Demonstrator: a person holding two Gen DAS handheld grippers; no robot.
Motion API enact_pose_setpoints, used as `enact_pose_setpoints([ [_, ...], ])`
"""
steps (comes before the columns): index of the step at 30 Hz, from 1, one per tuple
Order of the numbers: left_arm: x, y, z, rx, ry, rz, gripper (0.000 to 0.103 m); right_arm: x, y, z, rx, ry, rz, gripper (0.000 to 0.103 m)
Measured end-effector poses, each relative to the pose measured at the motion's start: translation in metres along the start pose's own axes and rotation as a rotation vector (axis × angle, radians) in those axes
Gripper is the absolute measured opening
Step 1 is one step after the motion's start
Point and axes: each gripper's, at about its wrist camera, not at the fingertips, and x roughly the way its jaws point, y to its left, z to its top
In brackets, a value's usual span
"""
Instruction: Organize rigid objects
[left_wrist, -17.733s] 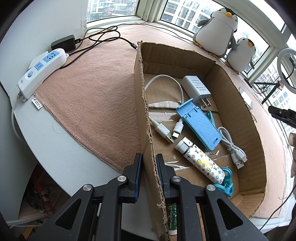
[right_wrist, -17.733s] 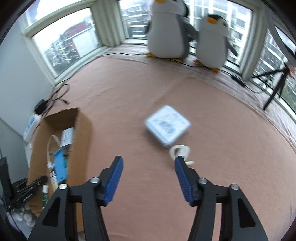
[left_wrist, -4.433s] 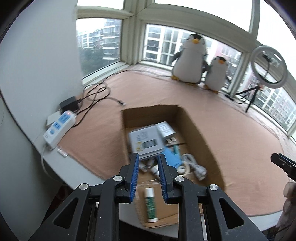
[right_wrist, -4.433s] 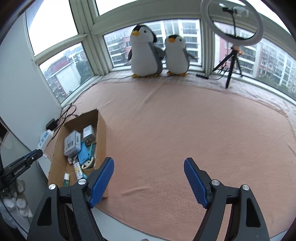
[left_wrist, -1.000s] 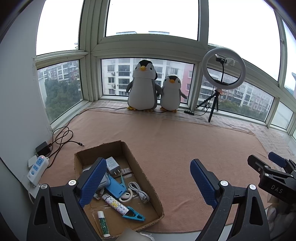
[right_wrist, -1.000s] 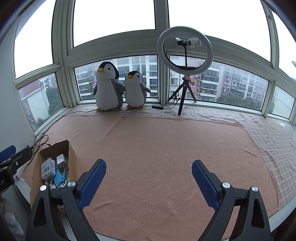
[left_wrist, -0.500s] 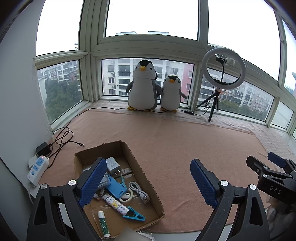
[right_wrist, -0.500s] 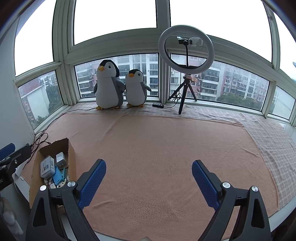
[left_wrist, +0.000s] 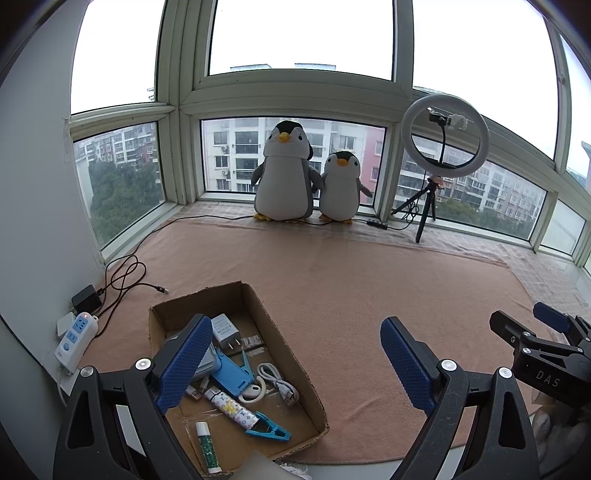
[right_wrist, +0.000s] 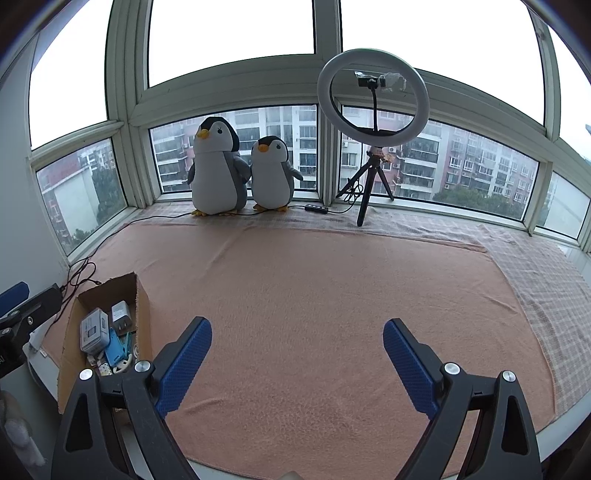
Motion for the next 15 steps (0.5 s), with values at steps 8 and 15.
enact_pose_setpoints([
  [8, -0.0006, -0.0004, 0.0004, 0.002, -0.003, 0.003, 0.095, 0.0010, -0.0009, 0.0007, -0.004, 0.003, 0.000, 0.092],
  [15, -0.0005, 0.0004, 0.0002, 0.000, -0.004, 0.002, 0.095, 0.0017, -0.0007, 0.0013, -0.006, 0.006, 0.001, 0.092],
])
